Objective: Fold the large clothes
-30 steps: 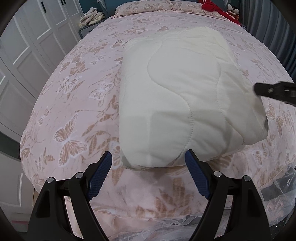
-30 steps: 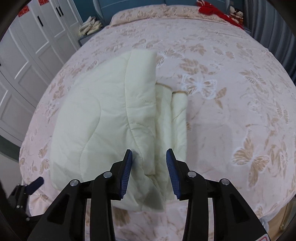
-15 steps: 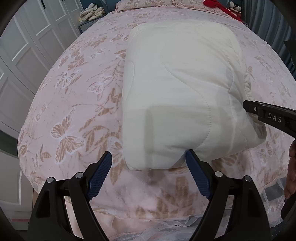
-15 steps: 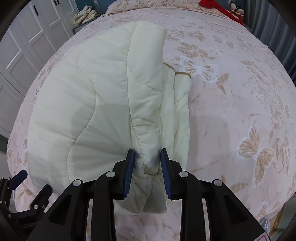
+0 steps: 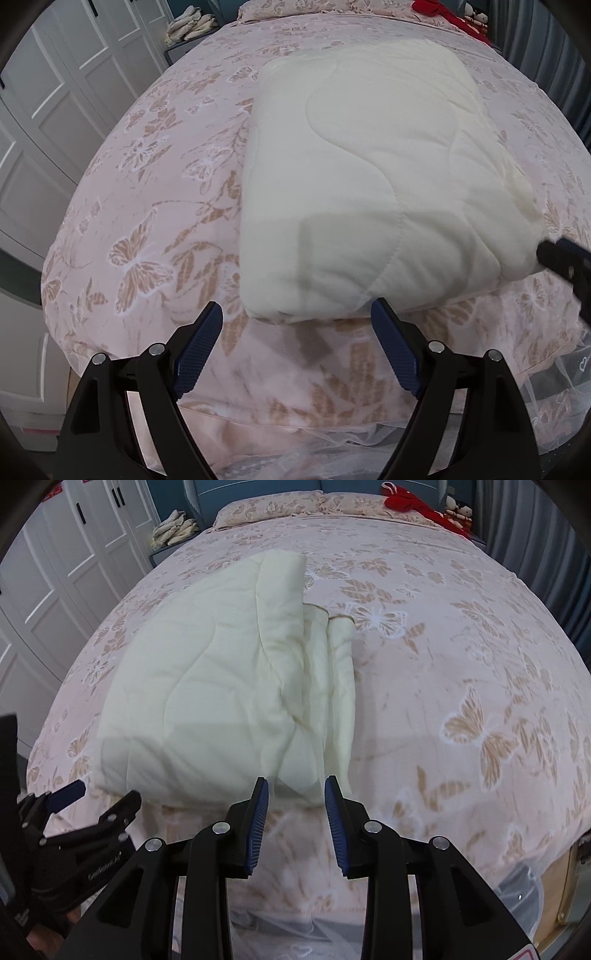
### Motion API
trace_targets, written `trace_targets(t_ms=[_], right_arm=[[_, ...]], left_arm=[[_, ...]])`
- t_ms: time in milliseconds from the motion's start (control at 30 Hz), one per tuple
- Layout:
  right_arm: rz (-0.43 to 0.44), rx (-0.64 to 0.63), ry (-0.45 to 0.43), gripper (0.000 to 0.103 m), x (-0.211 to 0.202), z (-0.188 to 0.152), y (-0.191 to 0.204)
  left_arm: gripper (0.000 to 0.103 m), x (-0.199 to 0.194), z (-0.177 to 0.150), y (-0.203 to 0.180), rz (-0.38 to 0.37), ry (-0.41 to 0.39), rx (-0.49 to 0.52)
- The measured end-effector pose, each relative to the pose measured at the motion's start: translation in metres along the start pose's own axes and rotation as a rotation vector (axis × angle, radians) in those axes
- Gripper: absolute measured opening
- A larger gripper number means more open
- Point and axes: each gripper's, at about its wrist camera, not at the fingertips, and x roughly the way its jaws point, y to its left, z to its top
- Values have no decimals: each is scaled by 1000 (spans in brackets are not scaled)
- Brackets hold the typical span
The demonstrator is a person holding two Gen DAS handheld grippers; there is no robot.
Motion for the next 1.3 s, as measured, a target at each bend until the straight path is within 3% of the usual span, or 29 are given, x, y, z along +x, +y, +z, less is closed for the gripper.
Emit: trace_targets(t_ms=[200, 300, 1300], right_arm=[[-6, 5, -14, 31, 3, -15, 3], [-10, -5, -28, 39, 3, -21, 8], [-11, -40, -68, 40, -12, -55, 33]], left_arm=[[80, -2, -8, -6, 14, -12, 7], [80, -1, -12, -7, 17, -18, 6], [80, -24, -42, -14, 26, -135, -40]])
